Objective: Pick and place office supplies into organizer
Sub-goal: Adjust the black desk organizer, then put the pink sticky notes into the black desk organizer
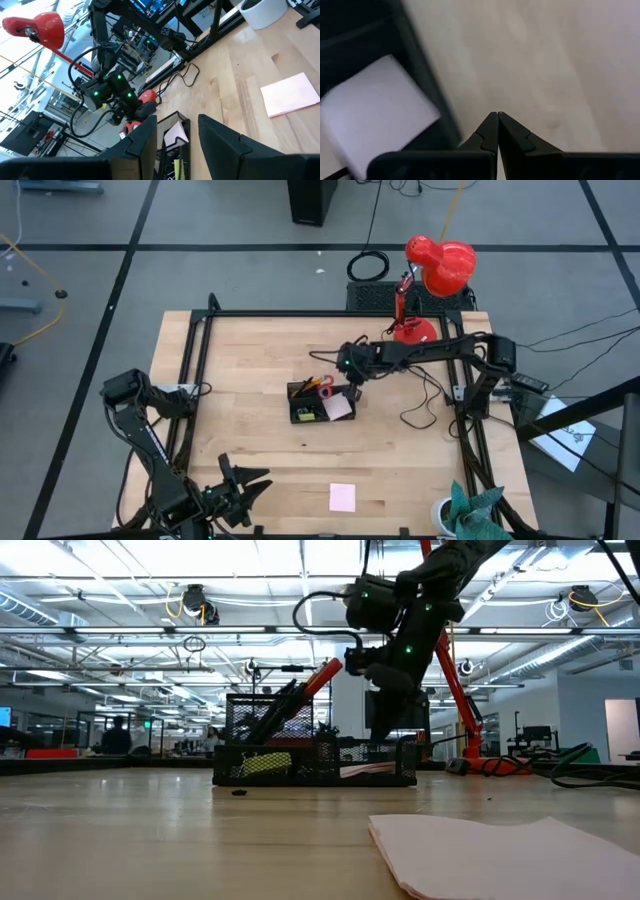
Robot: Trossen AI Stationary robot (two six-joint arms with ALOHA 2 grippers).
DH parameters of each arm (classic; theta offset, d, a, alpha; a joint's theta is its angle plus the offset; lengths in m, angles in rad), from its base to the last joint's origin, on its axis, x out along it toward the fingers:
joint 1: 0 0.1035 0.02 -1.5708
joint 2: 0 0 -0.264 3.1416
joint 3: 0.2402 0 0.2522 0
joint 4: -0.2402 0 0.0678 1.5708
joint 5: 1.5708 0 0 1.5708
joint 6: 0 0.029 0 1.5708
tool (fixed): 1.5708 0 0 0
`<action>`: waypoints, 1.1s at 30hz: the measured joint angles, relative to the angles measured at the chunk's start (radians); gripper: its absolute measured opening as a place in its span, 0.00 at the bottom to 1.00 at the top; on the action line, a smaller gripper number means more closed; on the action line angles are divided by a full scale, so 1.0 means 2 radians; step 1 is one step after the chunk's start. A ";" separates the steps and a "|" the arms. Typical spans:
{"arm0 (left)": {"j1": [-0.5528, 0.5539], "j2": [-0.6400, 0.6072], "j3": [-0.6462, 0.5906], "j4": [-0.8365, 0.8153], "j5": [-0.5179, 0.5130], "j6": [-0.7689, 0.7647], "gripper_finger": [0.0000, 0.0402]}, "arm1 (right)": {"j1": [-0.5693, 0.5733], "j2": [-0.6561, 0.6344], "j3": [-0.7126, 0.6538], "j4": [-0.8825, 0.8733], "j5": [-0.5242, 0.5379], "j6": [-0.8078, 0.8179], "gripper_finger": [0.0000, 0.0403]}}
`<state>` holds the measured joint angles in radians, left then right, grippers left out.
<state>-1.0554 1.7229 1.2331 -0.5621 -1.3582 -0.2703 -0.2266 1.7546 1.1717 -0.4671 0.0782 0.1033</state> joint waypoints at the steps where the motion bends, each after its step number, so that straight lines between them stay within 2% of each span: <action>1: 0.000 0.000 0.000 0.000 0.000 0.000 0.37 | 0.003 0.000 0.000 0.000 -0.004 0.000 0.00; 16: 0.000 0.000 0.000 0.000 0.000 -0.001 0.37 | 0.040 0.000 0.000 -0.025 -0.027 0.031 0.00; 23: 0.000 0.000 0.000 0.001 0.000 -0.002 0.37 | 0.049 -0.007 0.000 -0.028 0.025 0.029 0.00; 29: 0.000 0.000 0.000 0.001 0.017 -0.001 0.37 | 0.064 -0.080 0.000 -0.034 0.027 0.027 0.00; 33: 0.004 0.000 0.000 0.001 0.036 -0.009 0.37 | 0.107 -0.145 0.000 -0.030 0.028 0.028 0.00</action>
<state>-1.0482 1.7229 1.2332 -0.5611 -1.2864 -0.2891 -0.0117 1.4644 1.1722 -0.5264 0.1333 0.1596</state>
